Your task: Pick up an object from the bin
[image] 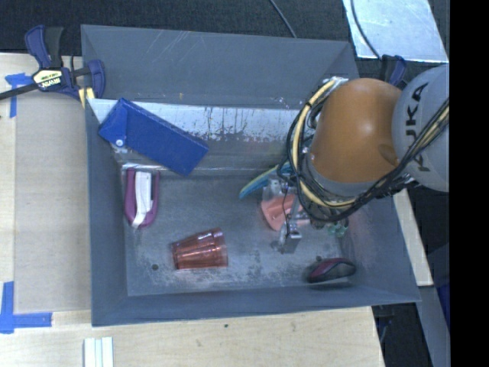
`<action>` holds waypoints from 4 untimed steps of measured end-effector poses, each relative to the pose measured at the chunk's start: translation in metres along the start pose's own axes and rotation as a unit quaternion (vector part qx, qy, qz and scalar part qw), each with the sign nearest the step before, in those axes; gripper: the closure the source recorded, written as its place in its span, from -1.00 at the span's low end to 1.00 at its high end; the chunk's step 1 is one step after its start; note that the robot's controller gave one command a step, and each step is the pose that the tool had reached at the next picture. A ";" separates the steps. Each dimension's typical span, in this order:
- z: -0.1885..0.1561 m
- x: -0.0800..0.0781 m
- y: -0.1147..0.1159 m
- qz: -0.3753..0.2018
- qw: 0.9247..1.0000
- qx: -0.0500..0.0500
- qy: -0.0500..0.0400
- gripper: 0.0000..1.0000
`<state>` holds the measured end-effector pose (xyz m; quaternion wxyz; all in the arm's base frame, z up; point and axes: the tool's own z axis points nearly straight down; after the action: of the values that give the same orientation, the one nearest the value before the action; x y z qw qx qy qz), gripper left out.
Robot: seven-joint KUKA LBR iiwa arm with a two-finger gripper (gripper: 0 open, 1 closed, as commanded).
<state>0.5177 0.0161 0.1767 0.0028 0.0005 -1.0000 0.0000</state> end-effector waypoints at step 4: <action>0.073 0.013 -0.148 -0.303 0.953 0.004 -0.016 -1.00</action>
Offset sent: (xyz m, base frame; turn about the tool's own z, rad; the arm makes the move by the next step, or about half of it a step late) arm -0.0194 -0.0861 -0.1067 -0.1352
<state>0.5041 -0.1316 0.1035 -0.0136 0.3039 -0.9526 0.0031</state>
